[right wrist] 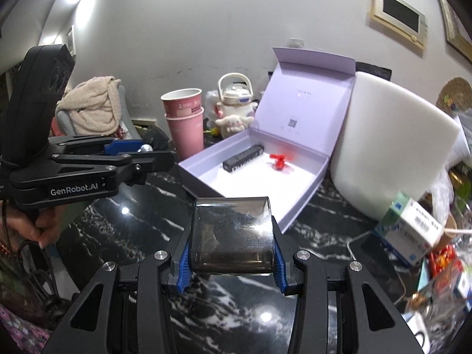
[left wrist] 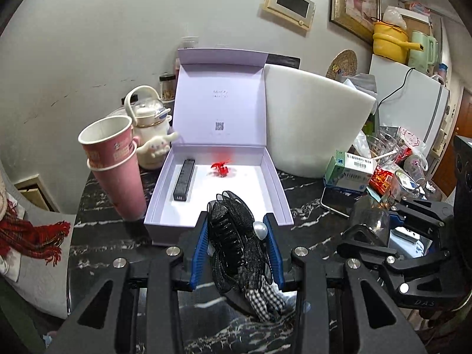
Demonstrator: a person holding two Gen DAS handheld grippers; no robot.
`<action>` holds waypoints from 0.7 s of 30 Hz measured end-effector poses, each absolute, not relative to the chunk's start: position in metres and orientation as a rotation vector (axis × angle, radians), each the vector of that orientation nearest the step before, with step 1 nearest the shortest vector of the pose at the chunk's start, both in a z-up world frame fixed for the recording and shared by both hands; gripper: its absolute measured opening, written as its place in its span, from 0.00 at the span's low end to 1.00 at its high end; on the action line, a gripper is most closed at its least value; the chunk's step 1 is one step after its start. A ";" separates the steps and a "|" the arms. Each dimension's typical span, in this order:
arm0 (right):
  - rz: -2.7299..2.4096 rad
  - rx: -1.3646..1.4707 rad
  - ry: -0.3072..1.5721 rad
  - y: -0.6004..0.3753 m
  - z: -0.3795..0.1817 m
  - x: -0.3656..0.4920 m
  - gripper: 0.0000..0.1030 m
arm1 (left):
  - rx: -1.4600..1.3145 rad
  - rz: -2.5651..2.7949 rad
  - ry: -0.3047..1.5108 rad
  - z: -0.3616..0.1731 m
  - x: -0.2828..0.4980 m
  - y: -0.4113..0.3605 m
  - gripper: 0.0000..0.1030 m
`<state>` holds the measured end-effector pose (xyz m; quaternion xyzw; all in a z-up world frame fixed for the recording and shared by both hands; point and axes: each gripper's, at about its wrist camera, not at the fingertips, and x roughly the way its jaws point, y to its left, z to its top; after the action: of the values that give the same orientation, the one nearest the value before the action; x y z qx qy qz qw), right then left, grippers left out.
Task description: Organize rigid objects
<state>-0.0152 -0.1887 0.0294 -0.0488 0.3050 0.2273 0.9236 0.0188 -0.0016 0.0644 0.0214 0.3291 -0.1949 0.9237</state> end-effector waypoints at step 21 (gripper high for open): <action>0.460 -0.073 0.668 -0.191 0.023 0.064 0.42 | 0.046 -0.444 0.723 0.050 0.094 -0.017 0.35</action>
<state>0.0644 -0.1906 0.0234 -0.0356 0.3248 0.2239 0.9182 0.0942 -0.0170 0.0505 0.0222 0.3509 -0.2152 0.9111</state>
